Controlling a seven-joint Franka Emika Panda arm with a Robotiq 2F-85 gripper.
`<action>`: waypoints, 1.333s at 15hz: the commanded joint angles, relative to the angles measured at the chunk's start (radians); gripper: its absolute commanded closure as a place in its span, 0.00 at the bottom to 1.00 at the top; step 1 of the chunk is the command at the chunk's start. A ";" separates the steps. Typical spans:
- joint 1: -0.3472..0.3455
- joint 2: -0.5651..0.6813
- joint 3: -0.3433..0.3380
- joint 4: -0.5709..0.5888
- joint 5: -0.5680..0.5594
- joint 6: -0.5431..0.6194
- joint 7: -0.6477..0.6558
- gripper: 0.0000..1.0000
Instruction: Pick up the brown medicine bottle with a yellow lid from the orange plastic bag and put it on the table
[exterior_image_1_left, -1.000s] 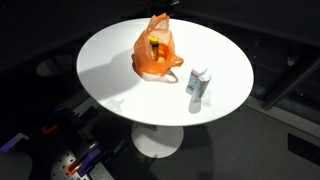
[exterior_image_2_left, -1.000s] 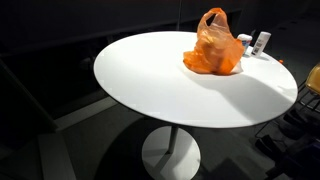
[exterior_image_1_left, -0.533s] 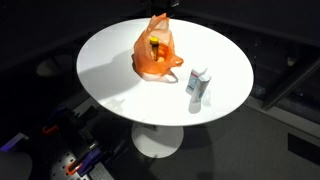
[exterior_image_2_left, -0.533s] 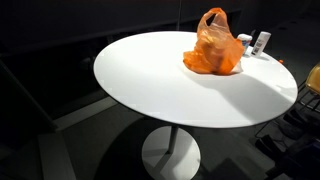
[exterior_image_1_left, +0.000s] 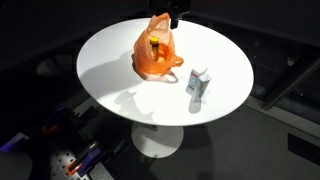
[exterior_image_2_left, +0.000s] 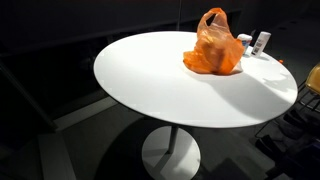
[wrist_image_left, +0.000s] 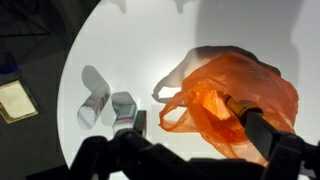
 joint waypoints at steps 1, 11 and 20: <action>0.002 0.118 0.016 0.090 0.011 0.013 0.039 0.00; 0.041 0.387 0.067 0.259 -0.003 0.070 0.084 0.00; 0.095 0.461 0.114 0.308 0.005 0.145 0.088 0.00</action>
